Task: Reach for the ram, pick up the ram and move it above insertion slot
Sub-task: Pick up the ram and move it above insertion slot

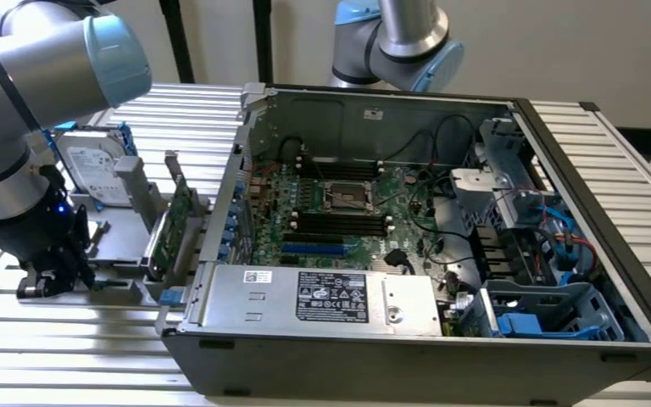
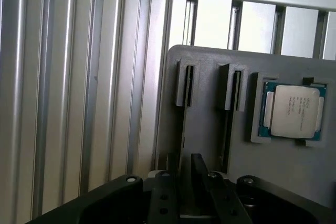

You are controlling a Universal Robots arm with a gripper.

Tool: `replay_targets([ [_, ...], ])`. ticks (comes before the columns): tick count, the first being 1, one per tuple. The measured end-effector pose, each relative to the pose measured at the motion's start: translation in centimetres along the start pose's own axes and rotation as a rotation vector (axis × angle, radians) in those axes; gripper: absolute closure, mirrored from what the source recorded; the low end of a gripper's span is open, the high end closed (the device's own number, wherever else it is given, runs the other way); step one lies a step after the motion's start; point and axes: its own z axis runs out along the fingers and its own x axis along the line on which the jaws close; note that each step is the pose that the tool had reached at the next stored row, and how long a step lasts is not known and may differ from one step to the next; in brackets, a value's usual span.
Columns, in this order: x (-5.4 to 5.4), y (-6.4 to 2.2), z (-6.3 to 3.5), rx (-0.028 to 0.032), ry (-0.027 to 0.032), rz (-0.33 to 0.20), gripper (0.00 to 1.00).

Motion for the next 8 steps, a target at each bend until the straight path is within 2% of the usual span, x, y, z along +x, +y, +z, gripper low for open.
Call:
replay_targets([
  [2,0.00,0.00,0.00,-0.0001,-0.0001,0.001,0.84],
  [8,0.00,0.00,0.00,-0.0001,0.0000,0.002,0.86],
])
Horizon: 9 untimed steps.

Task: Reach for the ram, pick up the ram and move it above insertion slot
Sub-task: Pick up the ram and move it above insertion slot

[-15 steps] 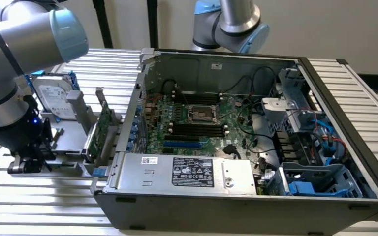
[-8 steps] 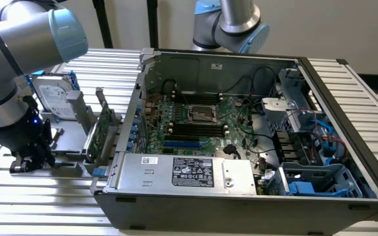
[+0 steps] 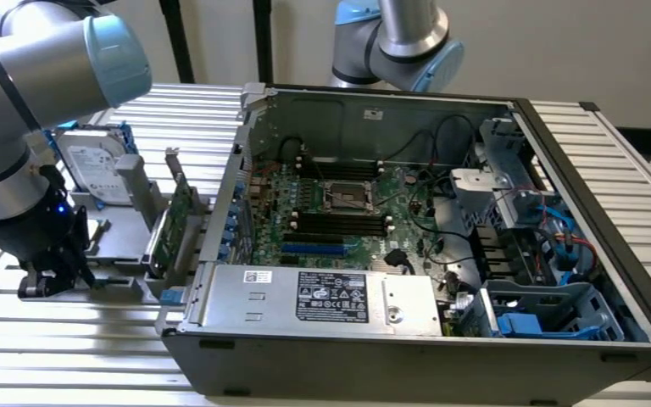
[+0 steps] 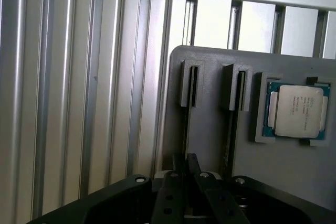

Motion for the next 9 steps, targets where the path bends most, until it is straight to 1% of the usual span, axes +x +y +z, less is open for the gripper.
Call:
replay_targets([
  [9,0.01,-0.12,-0.12,-0.0001,-0.0001,0.001,0.86],
])
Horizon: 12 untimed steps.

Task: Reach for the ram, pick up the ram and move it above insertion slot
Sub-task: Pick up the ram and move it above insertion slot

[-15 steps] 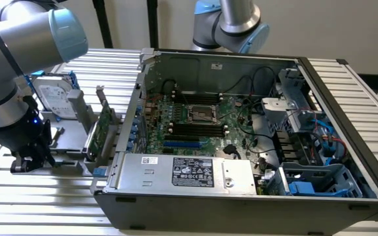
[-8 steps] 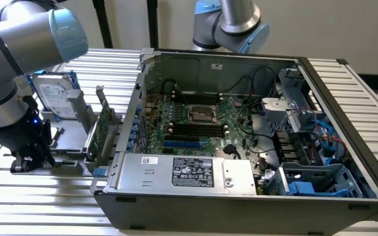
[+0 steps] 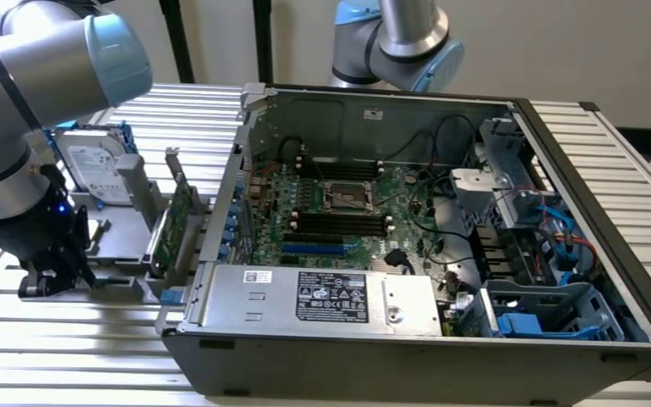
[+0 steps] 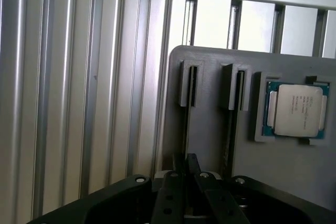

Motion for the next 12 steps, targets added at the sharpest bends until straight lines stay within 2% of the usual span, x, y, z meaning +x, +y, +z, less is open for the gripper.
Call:
replay_targets([
  [6,0.0,-0.14,-0.71,0.0000,-0.0001,0.003,0.86],
  [12,-0.1,-0.12,-1.83,0.0001,-0.0002,0.007,0.86],
])
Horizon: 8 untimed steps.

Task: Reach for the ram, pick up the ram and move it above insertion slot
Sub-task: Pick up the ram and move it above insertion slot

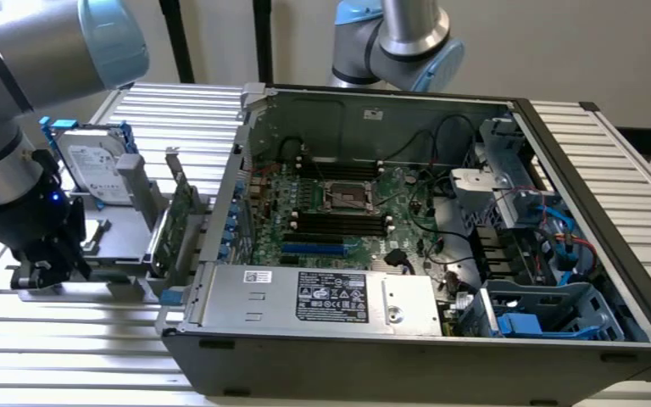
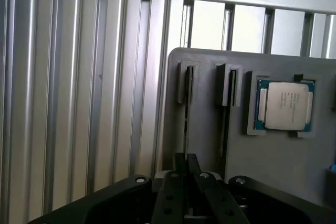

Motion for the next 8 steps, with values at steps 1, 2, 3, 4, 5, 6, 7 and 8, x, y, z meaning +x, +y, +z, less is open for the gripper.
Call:
replay_targets([
  [1,0.0,0.01,-0.30,0.0000,0.0000,0.001,0.86],
  [2,0.0,0.02,-0.66,0.0001,-0.0001,0.001,0.86],
  [3,0.0,0.03,-1.10,-0.0001,-0.0001,0.001,0.86],
  [4,0.0,0.04,-1.55,-0.0002,0.0000,0.002,0.86],
  [5,0.0,0.06,-1.99,0.0000,-0.0003,0.002,0.86],
  [6,0.0,0.07,-2.44,-0.0001,-0.0002,0.002,0.86],
  [7,0.0,0.08,-2.89,-0.0003,-0.0001,0.002,0.86],
  [8,0.0,0.08,-3.38,-0.0001,-0.0002,0.002,0.86],
])
